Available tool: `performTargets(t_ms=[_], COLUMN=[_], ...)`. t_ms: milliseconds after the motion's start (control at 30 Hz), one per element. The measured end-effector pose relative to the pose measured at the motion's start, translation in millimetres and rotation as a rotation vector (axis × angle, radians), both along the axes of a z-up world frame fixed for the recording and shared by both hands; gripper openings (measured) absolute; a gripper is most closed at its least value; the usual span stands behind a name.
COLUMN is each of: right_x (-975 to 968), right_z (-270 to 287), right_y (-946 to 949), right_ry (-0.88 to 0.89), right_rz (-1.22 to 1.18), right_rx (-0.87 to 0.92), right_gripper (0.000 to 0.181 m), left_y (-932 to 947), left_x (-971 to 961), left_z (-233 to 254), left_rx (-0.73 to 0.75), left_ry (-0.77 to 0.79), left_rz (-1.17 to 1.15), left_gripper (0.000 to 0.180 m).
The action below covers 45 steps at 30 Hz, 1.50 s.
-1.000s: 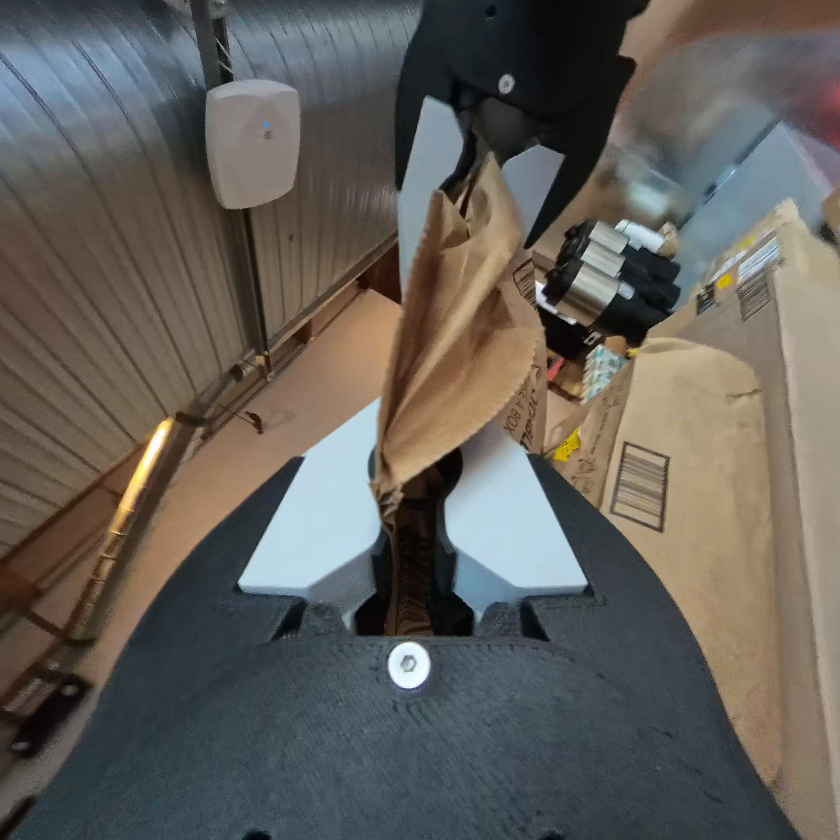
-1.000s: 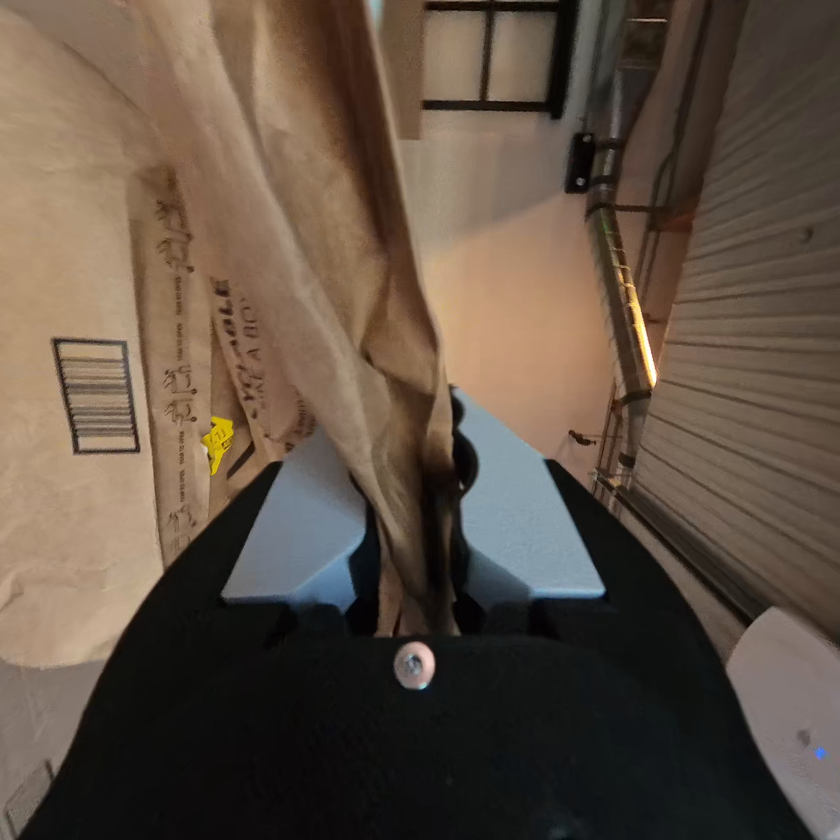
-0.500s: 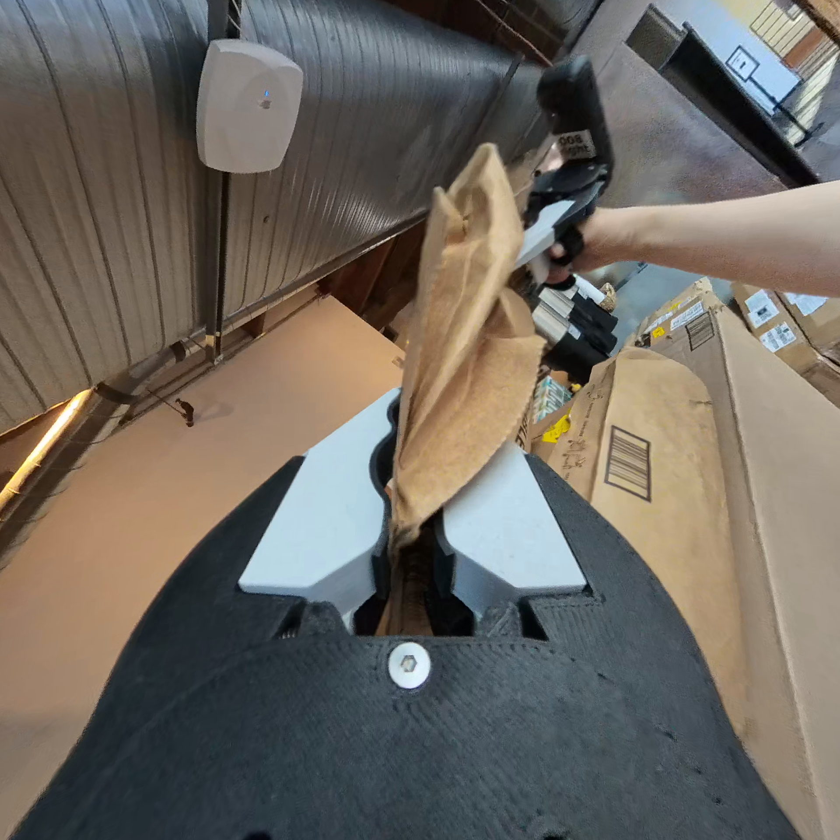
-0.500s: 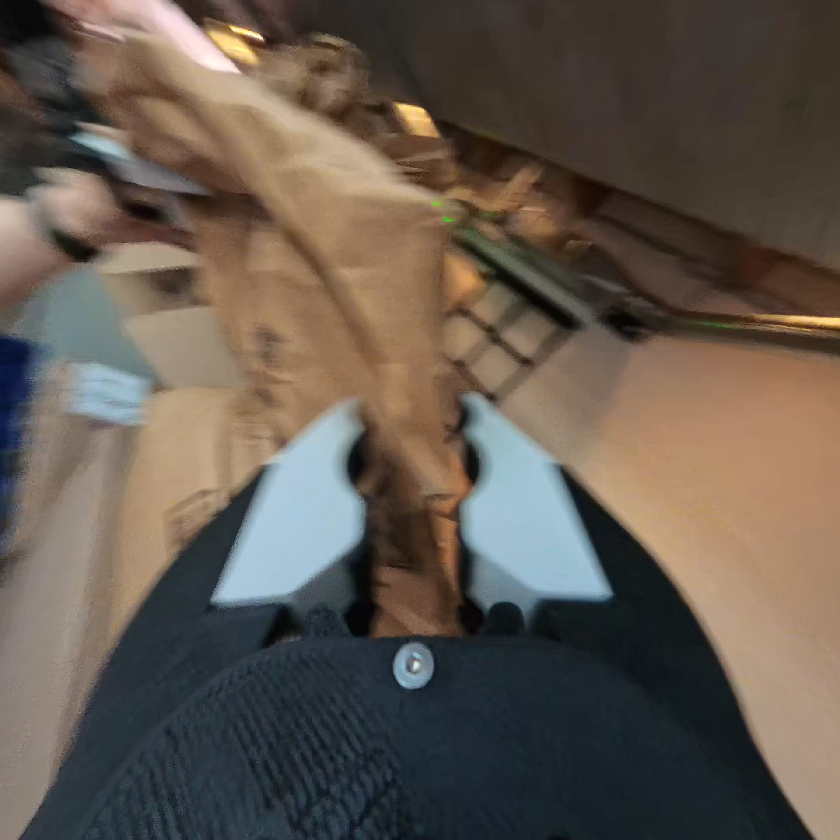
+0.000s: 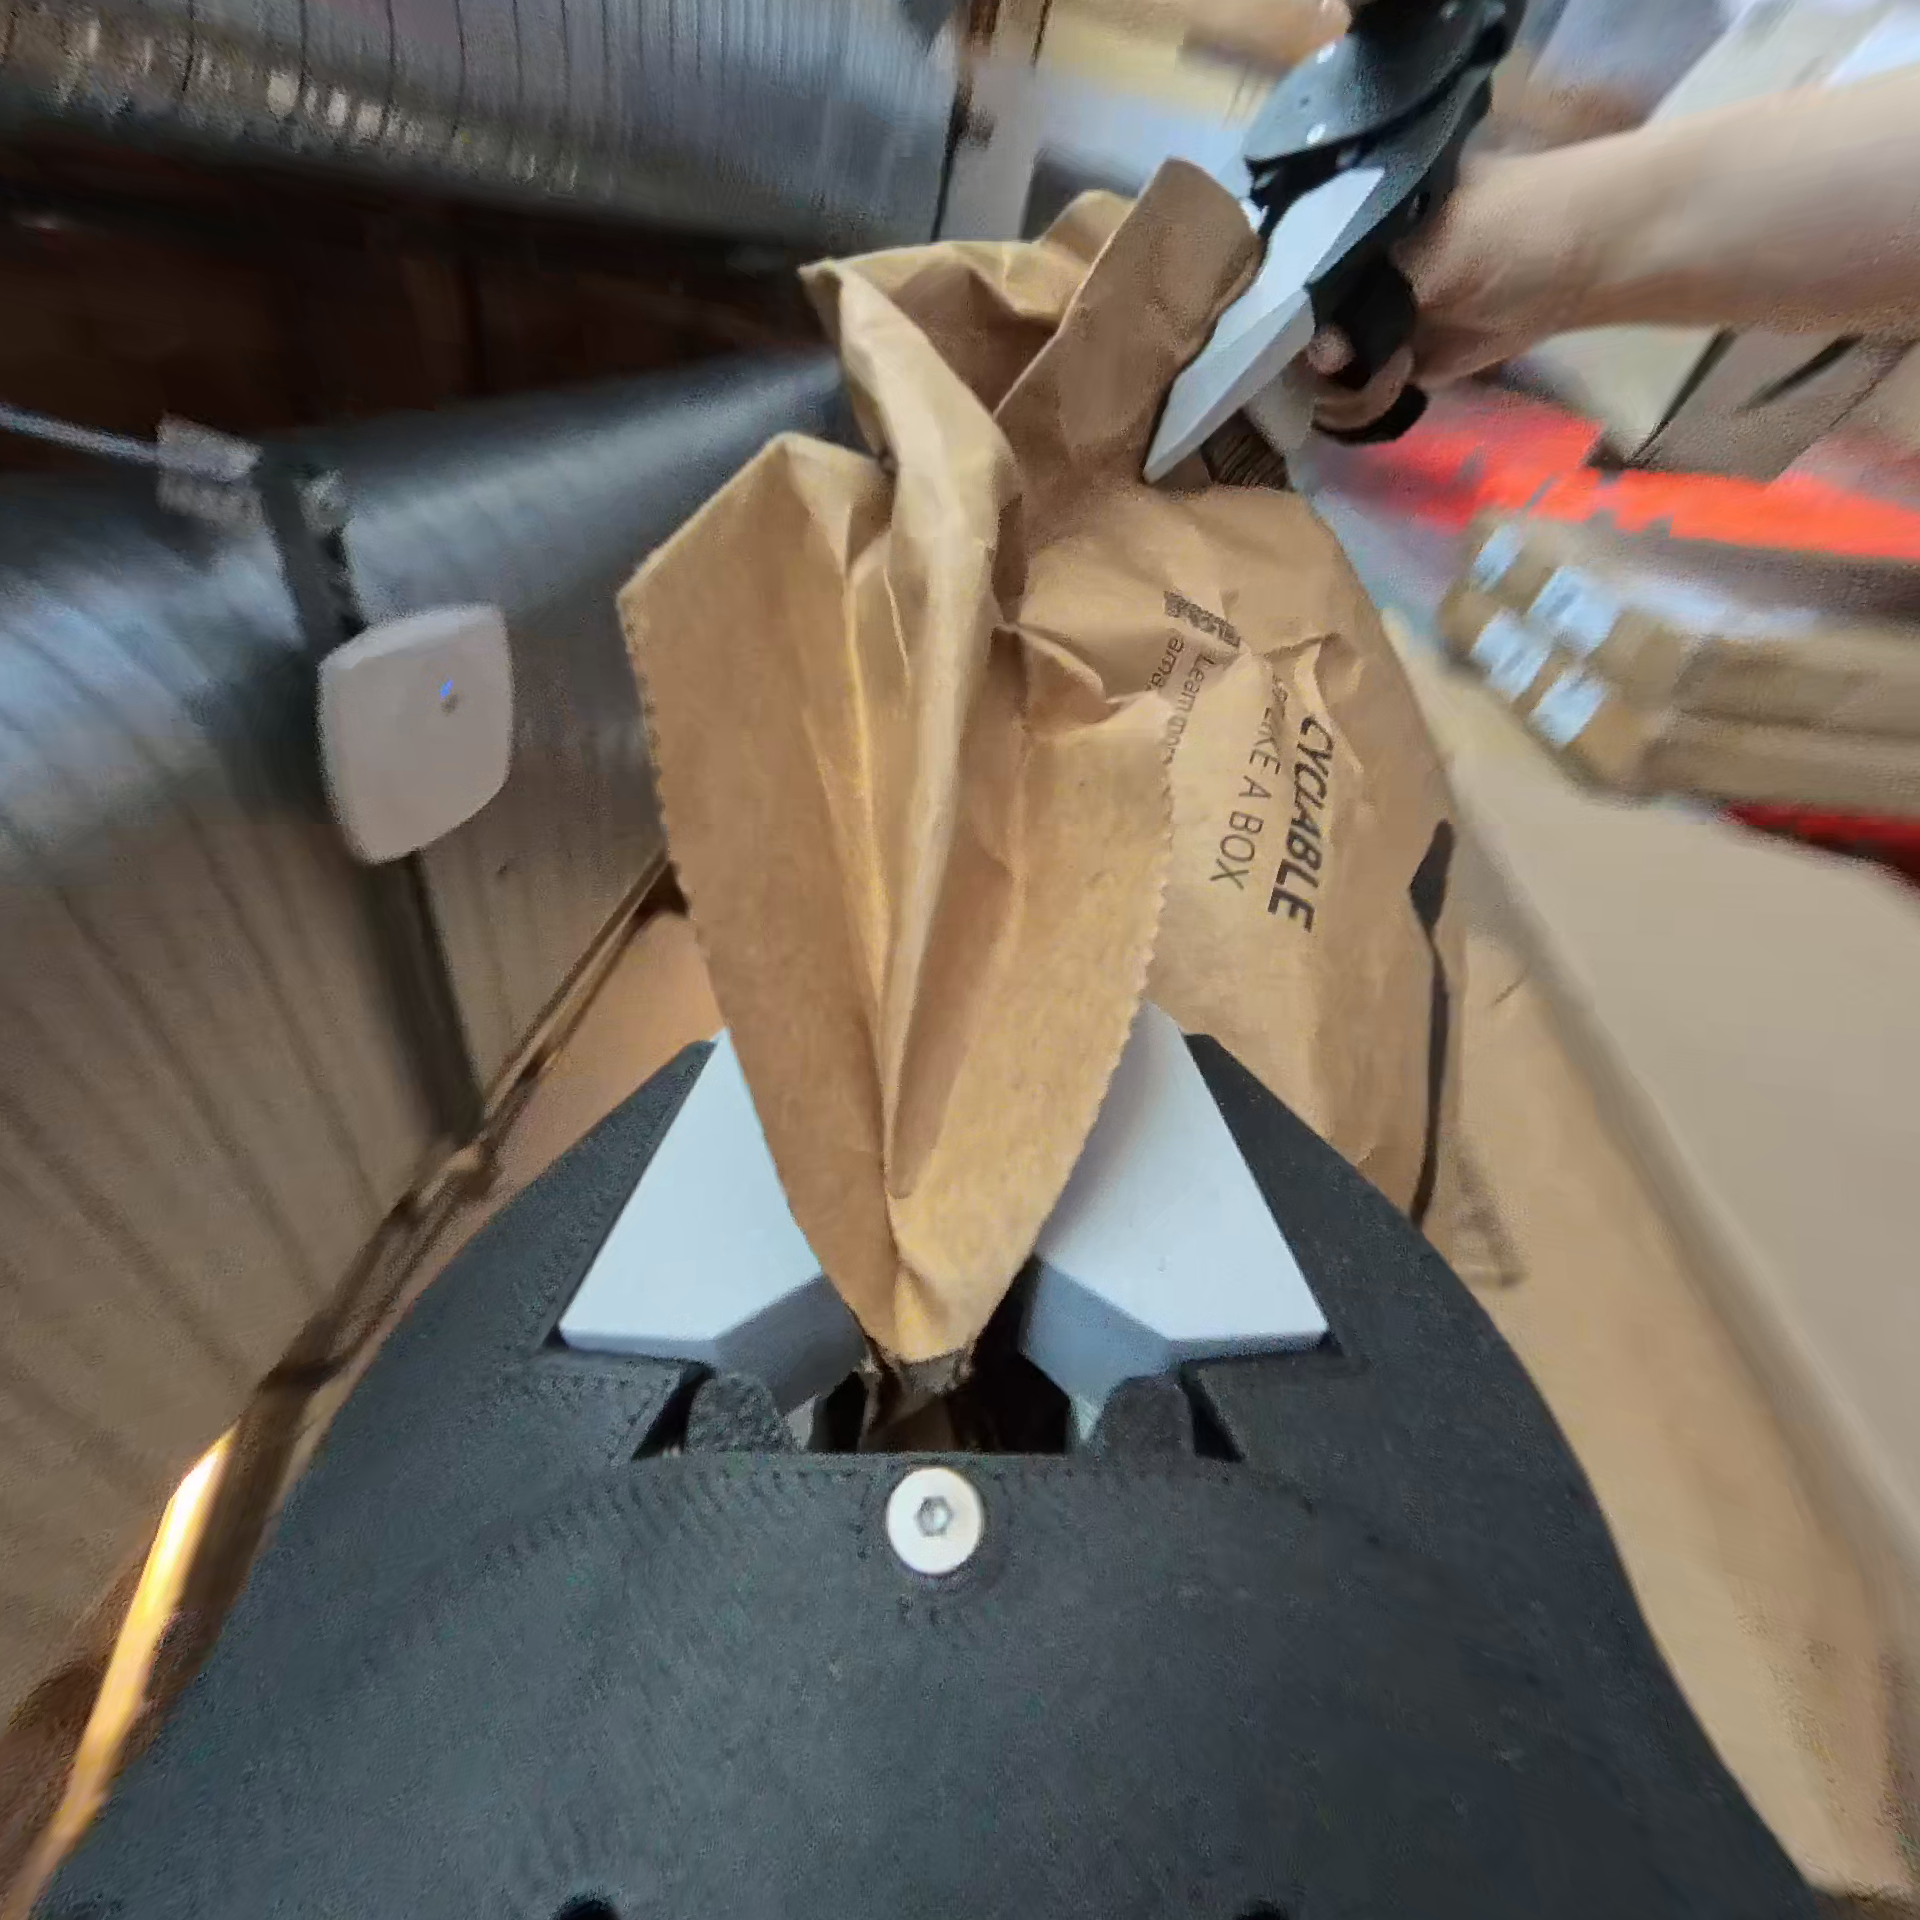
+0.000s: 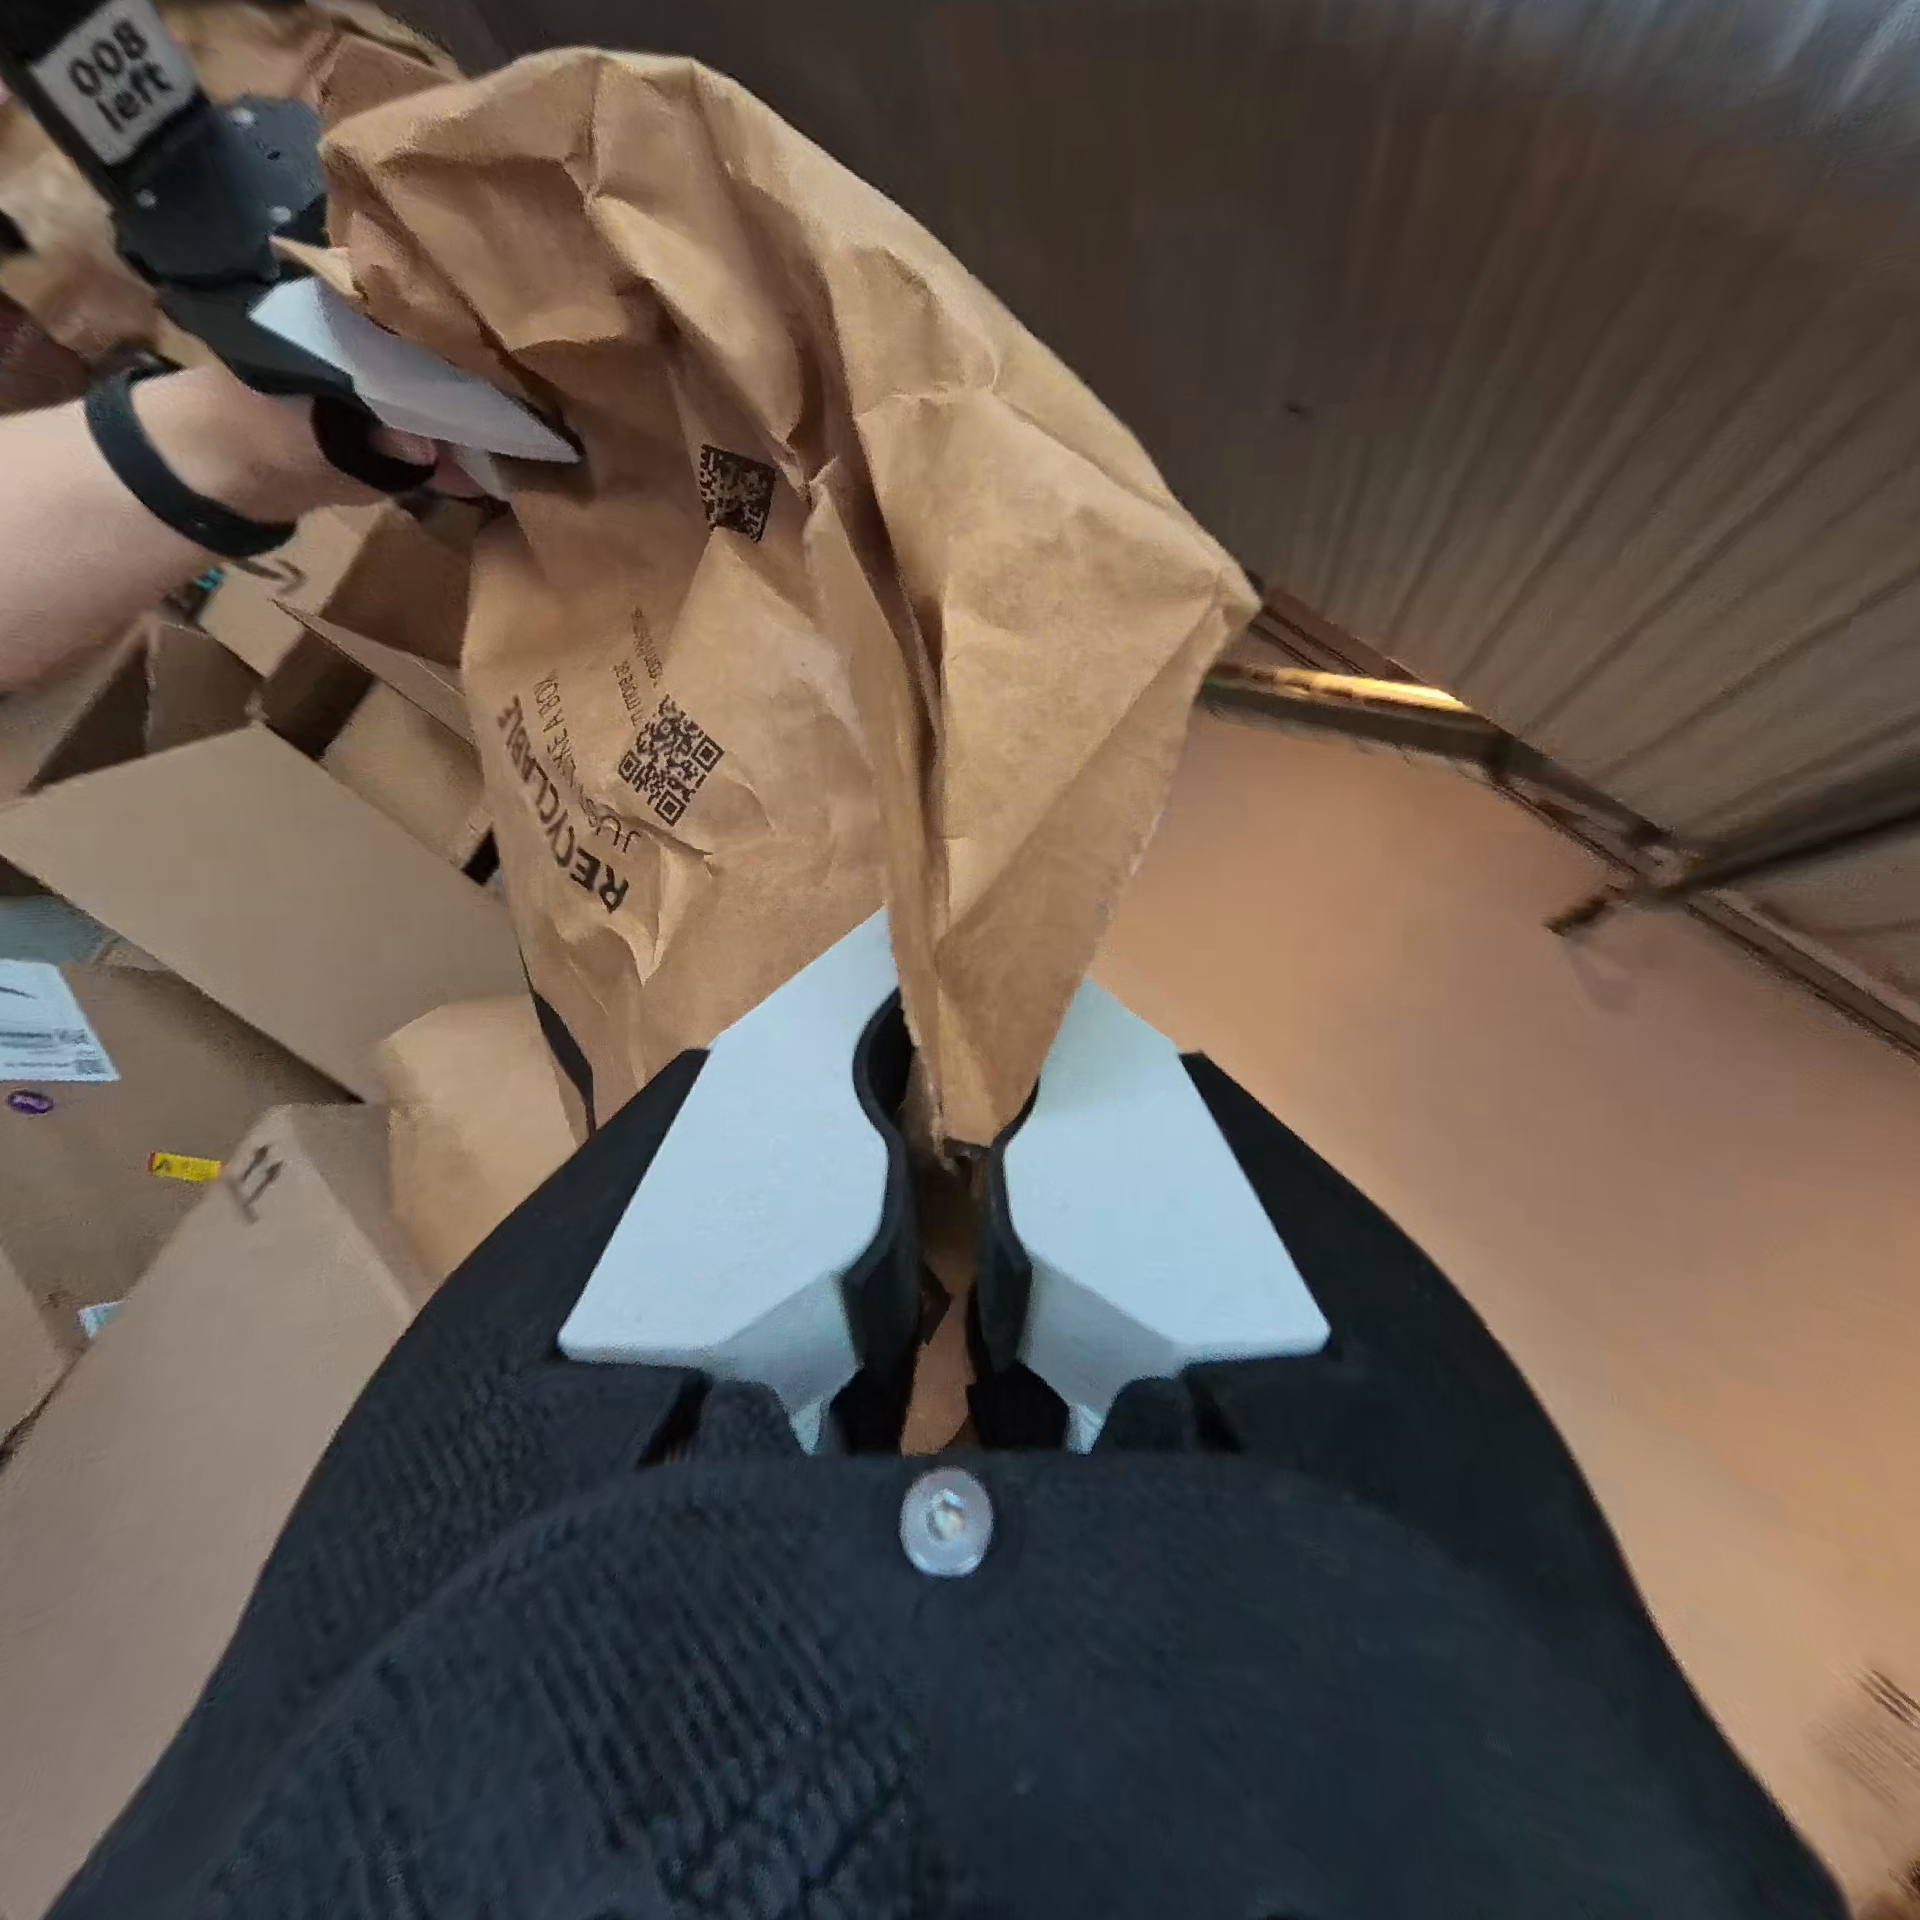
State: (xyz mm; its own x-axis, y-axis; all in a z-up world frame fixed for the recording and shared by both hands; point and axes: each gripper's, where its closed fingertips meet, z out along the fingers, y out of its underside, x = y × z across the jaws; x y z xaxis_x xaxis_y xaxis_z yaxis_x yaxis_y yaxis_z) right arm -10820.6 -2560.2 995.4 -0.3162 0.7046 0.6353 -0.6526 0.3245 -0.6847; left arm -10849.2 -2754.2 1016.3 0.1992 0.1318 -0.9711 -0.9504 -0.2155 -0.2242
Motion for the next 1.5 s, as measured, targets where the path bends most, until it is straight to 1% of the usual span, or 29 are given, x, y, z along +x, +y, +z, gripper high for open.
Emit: performTargets(t_ms=[33, 133, 233, 400, 467, 600, 700, 833, 900, 967, 1033, 1100, 1200, 1300, 1400, 1500], right_x=[33.3, 131.6, 227.6, 387.3, 454.8, 593.0, 699.7, 833.7, 892.8, 945.9, 995.1, 1041.7, 1107.0, 1168.2, 1230.7, 1290.0], right_z=[-5.8, -42.1, -106.6, -263.4, -327.9, -450.3, -534.5, -623.0, -657.0, -684.8, -706.5, -716.5, -705.9, -675.1, -633.6, -604.1], right_y=[2.7, 12.8, 23.7, 22.0, 15.0, -13.0, -42.2, -95.2, -116.3, -131.4, -137.2, -137.1, -131.1, -120.6, -109.3, -113.0], right_ry=[-0.006, -0.032, -0.093, -0.228, -0.246, -0.307, -0.350, -0.363, -0.370, -0.365, -0.349, -0.313, -0.224, -0.099, -0.048, 0.023], right_rz=[-0.045, -0.227, -0.424, -0.689, -0.798, -0.966, -1.098, -1.294, -1.383, -1.443, -1.520, -1.614, -1.799, -1.995, -2.188, -2.327], right_rx=[-0.012, -0.066, -0.138, -0.315, -0.399, -0.592, -0.769, -0.901, -0.979, -1.057, -1.128, -1.167, -1.167, -1.162, -1.128, -1.094], right_gripper=[0.000, 0.000, 0.000, 0.000, 0.000, 0.000, 0.000, 0.000, 0.000, 0.000, 0.000, 0.000, 0.000, 0.000, 0.000, 0.000], left_y=[4.2, 24.4, 54.2, 107.4, 123.0, 145.3, 152.0, 146.9, 146.1, 148.9, 160.3, 177.4, 205.2, 233.6, 258.7, 263.5], left_x=[21.7, 86.0, 145.9, 254.2, 309.7, 432.1, 534.2, 671.5, 736.2, 797.5, 858.2, 918.1, 1005.0, 1091.4, 1181.6, 1267.7], left_z=[-2.1, -24.9, -80.2, -220.1, -280.5, -398.2, -487.1, -587.8, -628.8, -661.2, -684.5, -696.8, -692.0, -663.4, -622.0, -586.7], left_rx=[-0.020, -0.083, -0.179, -0.387, -0.469, -0.655, -0.797, -0.963, -1.047, -1.126, -1.199, -1.256, -1.272, -1.267, -1.328, -1.373], left_ry=[-0.023, -0.085, -0.188, -0.322, -0.346, -0.432, -0.500, -0.570, -0.595, -0.582, -0.544, -0.499, -0.417, -0.328, -0.242, -0.088], left_rz=[-0.066, -0.242, -0.440, -0.772, -0.880, -1.069, -1.207, -1.400, -1.481, -1.561, -1.632, -1.720, -1.909, -2.103, -2.239, -2.389], left_gripper=[0.000, 0.000, 0.000, 0.000, 0.000, 0.000, 0.000, 0.000, 0.000, 0.000, 0.000, 0.000, 0.000, 0.000, 0.000, 0.000])
